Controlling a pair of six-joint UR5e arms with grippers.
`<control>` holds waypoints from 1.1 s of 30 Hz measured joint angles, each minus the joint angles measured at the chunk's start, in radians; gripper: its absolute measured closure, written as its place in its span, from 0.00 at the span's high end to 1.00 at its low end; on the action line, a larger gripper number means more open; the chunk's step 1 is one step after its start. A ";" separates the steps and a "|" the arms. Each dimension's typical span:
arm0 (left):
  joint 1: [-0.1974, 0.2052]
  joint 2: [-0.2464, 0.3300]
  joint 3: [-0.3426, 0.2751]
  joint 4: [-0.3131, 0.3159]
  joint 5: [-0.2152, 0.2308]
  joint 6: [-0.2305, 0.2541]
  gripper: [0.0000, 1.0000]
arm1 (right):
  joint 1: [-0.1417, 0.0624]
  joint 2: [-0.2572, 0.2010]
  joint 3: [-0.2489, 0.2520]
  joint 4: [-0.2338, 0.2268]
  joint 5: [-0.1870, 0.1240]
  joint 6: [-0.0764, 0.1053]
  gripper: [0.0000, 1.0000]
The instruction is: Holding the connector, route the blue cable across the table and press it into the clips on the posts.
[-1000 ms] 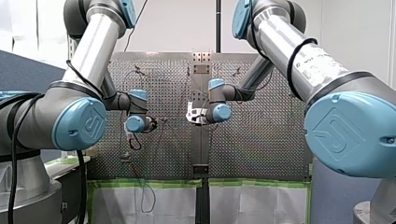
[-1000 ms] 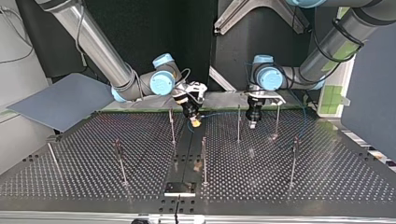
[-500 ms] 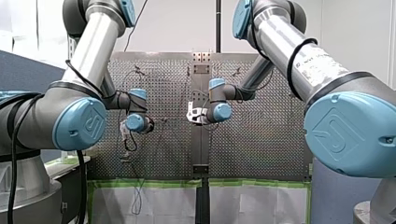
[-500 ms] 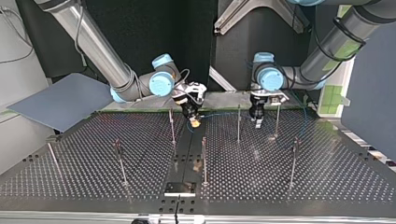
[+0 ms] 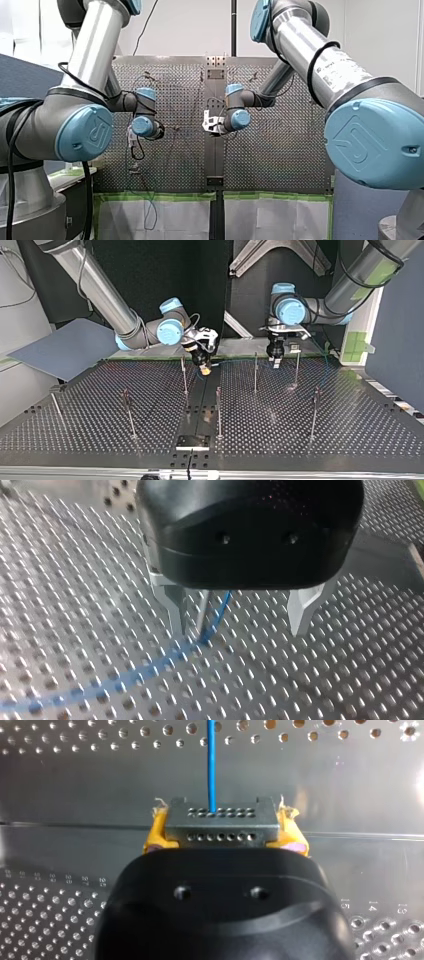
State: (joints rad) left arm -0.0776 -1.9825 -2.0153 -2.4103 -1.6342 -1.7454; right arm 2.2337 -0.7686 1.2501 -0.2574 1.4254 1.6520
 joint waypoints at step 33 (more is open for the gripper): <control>-0.197 0.209 -0.149 -0.039 -0.113 -0.072 1.00 | -0.020 -0.001 -0.002 0.004 -0.002 -0.004 0.00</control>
State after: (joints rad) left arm -0.2744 -1.7732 -2.1640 -2.4497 -1.7475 -1.8172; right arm 2.2135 -0.7695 1.2479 -0.2531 1.4237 1.6482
